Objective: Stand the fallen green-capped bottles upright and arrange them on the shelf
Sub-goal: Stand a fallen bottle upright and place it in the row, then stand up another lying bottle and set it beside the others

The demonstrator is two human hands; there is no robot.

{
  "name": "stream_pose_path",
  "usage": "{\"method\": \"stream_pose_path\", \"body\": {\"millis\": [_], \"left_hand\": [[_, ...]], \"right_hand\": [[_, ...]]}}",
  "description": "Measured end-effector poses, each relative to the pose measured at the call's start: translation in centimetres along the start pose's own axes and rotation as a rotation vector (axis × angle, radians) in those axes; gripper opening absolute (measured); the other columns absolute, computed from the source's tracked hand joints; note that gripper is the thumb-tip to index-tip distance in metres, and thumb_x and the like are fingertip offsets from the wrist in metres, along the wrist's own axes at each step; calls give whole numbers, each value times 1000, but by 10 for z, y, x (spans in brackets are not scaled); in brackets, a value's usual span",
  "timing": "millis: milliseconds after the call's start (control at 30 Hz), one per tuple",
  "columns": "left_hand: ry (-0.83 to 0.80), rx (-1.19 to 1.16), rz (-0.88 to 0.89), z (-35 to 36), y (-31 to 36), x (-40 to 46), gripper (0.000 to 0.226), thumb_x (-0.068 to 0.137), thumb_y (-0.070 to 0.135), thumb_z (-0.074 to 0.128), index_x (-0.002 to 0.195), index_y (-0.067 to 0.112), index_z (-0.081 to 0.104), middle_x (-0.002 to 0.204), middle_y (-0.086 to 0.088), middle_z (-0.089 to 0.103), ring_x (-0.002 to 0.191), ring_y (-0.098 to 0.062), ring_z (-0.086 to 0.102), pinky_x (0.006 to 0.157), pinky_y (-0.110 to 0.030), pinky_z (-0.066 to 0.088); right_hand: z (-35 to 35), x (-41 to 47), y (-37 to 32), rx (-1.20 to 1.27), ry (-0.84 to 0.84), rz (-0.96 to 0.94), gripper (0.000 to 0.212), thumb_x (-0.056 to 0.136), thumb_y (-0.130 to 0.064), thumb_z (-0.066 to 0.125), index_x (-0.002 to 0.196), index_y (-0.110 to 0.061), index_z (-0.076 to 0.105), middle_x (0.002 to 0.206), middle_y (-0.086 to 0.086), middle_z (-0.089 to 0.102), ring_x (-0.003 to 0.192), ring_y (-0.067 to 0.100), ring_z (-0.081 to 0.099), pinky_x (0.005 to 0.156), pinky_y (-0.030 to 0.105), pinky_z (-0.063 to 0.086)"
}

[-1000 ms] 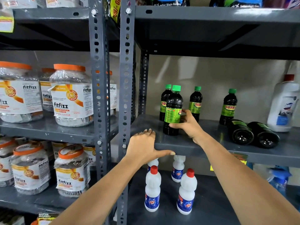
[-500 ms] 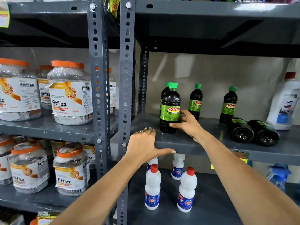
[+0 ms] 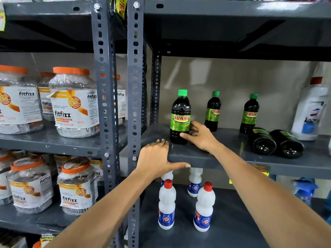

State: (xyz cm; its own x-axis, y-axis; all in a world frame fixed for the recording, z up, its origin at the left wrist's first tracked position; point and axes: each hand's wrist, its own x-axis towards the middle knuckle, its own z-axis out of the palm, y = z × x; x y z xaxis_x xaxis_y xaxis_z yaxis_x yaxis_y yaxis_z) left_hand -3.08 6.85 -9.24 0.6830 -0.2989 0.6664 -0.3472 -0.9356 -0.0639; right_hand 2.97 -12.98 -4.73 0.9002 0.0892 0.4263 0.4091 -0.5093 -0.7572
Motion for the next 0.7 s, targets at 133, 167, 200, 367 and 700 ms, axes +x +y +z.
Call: {"method": "stream_pose_path", "body": {"millis": [133,167,200,367,700], "left_hand": [[48,-48,54,-3,1,-4,102,64,97,29,107,14,70,107,0,71,98,-21,66,81,-33,52],[71,-77,73,-3,1,-6,97,67,94,34,108,14,70,108,0,71,99,-21,66,83,-33,52],[88,-102,96,-3,3,-8,93,70,91,38,111,14,70,111,-1,71,102,-21,65,85,-34,51],[27,-96,246,-2,27,-6,87,84,81,28,133,13,54,135,-2,57,120,-22,54,94,-37,46],[158,-56,169,12,77,10,86,83,84,24,108,15,69,109,1,71,94,-18,68,70,-30,53]], "right_hand": [[-2,-8,-7,11,39,-16,67,76,-37,81,133,-14,54,117,-4,66,108,14,63,82,13,47],[-4,-11,-10,18,115,-34,65,77,-41,79,131,-14,55,108,-8,66,102,13,64,78,10,46],[-8,-15,-13,16,209,-54,62,79,-44,76,129,-13,57,101,-9,65,98,13,65,77,12,47],[-73,-29,-15,-429,618,-228,35,91,-20,63,121,-3,63,111,17,65,106,33,58,92,38,44],[-192,-37,22,-797,364,509,62,76,-47,76,116,-2,59,113,20,64,105,39,62,76,35,46]]}}
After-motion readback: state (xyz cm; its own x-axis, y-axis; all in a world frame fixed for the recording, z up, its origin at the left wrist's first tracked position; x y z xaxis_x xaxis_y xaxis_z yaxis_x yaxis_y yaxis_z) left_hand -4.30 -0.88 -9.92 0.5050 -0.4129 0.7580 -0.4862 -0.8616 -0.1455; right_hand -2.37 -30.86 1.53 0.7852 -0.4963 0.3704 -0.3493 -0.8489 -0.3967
